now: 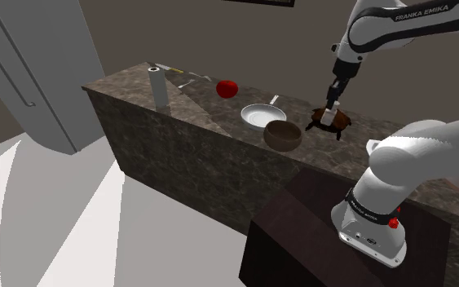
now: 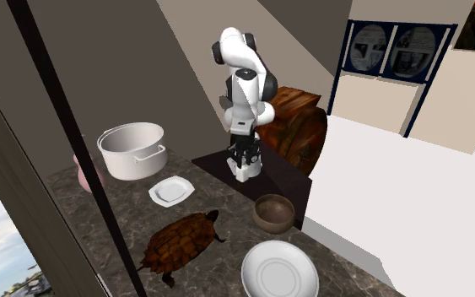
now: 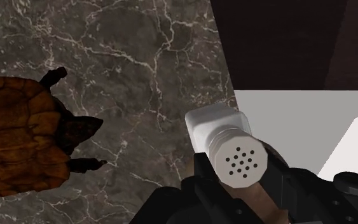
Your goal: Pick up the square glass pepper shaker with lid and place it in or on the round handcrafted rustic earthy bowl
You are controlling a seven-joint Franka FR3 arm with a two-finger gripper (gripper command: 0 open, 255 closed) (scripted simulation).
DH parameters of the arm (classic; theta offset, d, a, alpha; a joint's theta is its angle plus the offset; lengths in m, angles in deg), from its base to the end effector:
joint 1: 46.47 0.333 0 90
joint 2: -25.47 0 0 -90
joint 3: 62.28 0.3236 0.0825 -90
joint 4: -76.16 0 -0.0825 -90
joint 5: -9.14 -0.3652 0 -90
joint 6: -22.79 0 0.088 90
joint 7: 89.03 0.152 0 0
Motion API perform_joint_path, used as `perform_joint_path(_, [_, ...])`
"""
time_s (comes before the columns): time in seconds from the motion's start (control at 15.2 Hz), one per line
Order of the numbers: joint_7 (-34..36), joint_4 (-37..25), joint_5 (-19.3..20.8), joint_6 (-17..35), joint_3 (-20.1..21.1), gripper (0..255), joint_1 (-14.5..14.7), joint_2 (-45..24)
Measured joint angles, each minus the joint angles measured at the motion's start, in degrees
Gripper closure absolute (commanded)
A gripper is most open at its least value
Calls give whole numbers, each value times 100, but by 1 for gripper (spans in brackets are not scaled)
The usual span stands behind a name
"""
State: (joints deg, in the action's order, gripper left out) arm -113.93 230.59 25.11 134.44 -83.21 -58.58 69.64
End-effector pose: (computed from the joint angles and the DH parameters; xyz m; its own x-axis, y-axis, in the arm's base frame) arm 0.2441 -0.1832 0.4073 0.9982 0.0597 -0.0004 0.0597 -0.9982 0.0080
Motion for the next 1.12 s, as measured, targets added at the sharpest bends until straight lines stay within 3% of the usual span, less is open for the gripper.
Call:
perform_joint_path(0.79, [924, -1734, -914, 7, 737, 255, 959, -1822])
perform_joint_path(1.12, [971, -1622, -952, 320, 746, 255, 1000, -2030])
